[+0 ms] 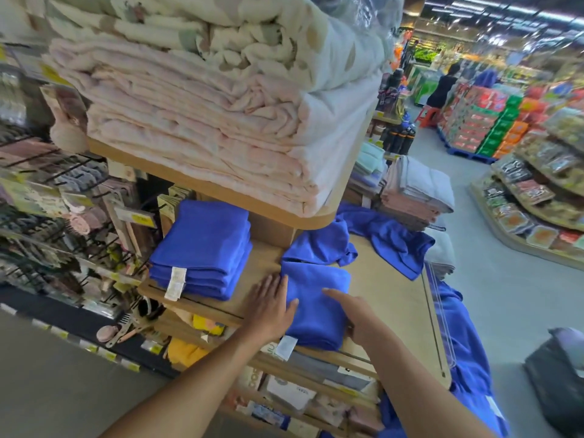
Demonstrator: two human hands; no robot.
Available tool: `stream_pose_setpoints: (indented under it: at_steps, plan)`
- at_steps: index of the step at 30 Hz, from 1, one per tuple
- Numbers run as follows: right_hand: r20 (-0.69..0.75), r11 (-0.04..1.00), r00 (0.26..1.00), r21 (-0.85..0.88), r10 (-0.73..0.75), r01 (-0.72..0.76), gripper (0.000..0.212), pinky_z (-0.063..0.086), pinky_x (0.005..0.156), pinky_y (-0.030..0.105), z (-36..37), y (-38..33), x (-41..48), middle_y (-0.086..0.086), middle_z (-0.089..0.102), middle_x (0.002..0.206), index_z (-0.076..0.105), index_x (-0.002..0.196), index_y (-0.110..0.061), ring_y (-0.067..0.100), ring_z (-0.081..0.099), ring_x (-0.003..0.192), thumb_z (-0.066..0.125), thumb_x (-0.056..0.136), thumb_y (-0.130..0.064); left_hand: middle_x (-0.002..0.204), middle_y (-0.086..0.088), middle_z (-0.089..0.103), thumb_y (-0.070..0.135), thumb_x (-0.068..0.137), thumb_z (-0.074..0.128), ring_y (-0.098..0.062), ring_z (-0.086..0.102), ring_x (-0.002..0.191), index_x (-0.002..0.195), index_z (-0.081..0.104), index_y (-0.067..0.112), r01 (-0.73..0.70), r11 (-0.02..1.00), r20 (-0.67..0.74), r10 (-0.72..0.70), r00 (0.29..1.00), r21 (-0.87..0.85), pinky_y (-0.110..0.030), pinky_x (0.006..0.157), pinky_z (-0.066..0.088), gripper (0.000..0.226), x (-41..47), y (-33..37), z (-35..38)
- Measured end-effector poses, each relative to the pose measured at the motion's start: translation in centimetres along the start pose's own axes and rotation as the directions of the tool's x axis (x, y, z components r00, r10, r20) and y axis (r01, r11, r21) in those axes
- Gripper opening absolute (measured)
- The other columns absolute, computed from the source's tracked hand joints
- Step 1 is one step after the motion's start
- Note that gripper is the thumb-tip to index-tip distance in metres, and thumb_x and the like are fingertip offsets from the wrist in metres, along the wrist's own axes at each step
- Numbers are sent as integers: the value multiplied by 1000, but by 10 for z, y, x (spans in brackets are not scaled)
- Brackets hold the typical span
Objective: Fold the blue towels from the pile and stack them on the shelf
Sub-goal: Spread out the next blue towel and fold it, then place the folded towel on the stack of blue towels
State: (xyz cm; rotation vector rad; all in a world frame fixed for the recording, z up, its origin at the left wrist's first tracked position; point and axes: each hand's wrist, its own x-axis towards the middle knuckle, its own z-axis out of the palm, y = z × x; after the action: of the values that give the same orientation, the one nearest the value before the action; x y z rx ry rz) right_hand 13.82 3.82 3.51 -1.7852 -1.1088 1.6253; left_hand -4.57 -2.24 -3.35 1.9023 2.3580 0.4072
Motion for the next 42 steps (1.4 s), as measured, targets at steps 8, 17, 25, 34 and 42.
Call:
stream_pose_setpoints:
  at_steps: [8,17,25,34,42]
  plan:
    - [120,924,916,52,-382,378,33,58,90,57,6,-4,-47,6,78,103,68,111,-18,30,74,97,78,81,-8,155,13,35,38,89,74,-7,36,143,160,17,26,133,462,93,-110,990,-877,-25,113,34,92,-8,-6,-39]
    - [437,918,808,192,-396,346,35,62,71,37,6,-71,-95,9,75,119,74,113,-24,31,74,105,82,82,-13,121,3,74,44,88,74,-18,71,111,125,69,22,430,-145,424,72,903,-891,-45,104,51,43,-25,-40,-136]
    - [568,961,778,201,-270,187,37,59,69,38,121,-121,-93,3,74,109,64,121,-22,20,73,88,68,89,-5,127,-8,68,41,101,58,-25,70,101,114,65,26,290,218,209,-329,921,-932,-41,90,56,21,8,-132,-231]
    - [417,954,875,-60,-243,294,16,58,59,33,189,-126,-65,4,60,83,62,105,-15,15,58,67,59,98,-1,144,-29,50,11,106,47,-21,51,118,143,44,-11,425,739,316,-295,902,-523,-36,97,44,43,59,-197,-221]
    - [381,858,813,-88,-440,506,20,55,70,36,173,-113,-58,10,65,94,64,113,-5,27,62,86,57,94,-2,163,-13,26,25,99,61,-39,37,143,161,12,20,181,908,-40,-211,977,-378,-45,110,40,79,48,-193,-196]
